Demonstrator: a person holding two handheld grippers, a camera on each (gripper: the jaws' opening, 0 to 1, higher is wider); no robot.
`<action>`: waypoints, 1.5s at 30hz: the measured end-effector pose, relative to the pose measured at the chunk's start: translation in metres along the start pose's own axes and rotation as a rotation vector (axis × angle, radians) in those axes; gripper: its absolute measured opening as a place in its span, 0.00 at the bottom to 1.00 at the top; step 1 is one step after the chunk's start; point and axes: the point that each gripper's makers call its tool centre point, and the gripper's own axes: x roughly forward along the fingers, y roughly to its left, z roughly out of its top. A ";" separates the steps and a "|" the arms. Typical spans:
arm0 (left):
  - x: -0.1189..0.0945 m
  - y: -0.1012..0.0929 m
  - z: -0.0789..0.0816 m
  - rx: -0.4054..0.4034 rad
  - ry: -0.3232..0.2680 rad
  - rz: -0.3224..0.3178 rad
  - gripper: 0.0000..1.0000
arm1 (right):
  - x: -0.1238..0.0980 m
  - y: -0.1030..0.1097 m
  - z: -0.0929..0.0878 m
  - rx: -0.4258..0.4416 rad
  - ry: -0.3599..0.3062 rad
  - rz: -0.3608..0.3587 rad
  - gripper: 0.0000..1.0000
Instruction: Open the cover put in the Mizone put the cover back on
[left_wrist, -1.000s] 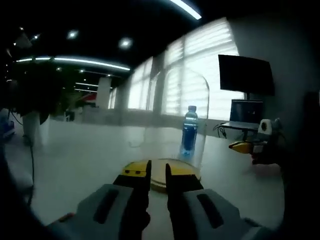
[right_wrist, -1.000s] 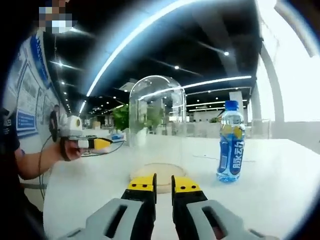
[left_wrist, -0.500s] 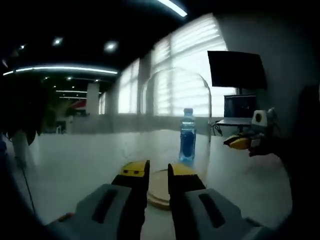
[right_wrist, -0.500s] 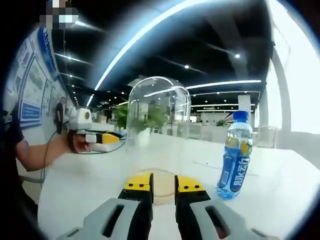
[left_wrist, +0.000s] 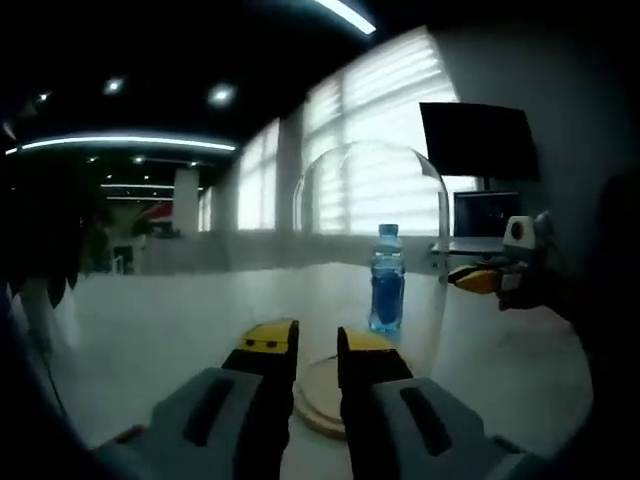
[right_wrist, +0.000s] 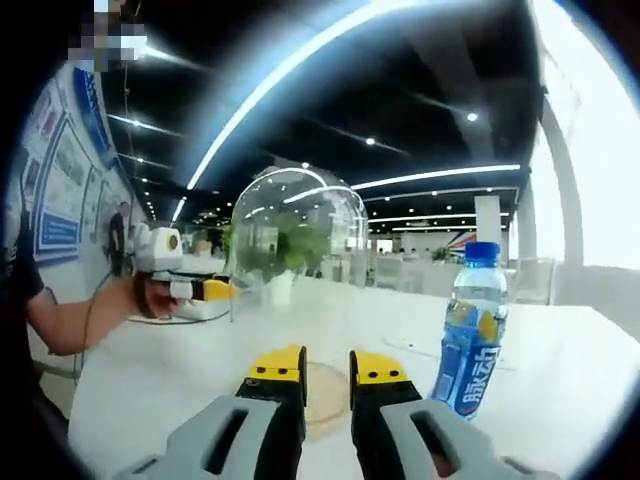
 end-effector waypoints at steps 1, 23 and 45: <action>0.002 0.000 -0.001 -0.005 0.009 -0.005 0.11 | 0.001 -0.001 0.000 -0.005 0.002 0.002 0.11; 0.006 -0.002 0.027 0.046 0.019 -0.251 0.32 | 0.026 -0.006 0.024 -0.029 0.017 0.165 0.32; 0.026 -0.003 0.047 0.016 0.047 -0.468 0.46 | 0.053 0.005 0.039 -0.108 0.096 0.381 0.49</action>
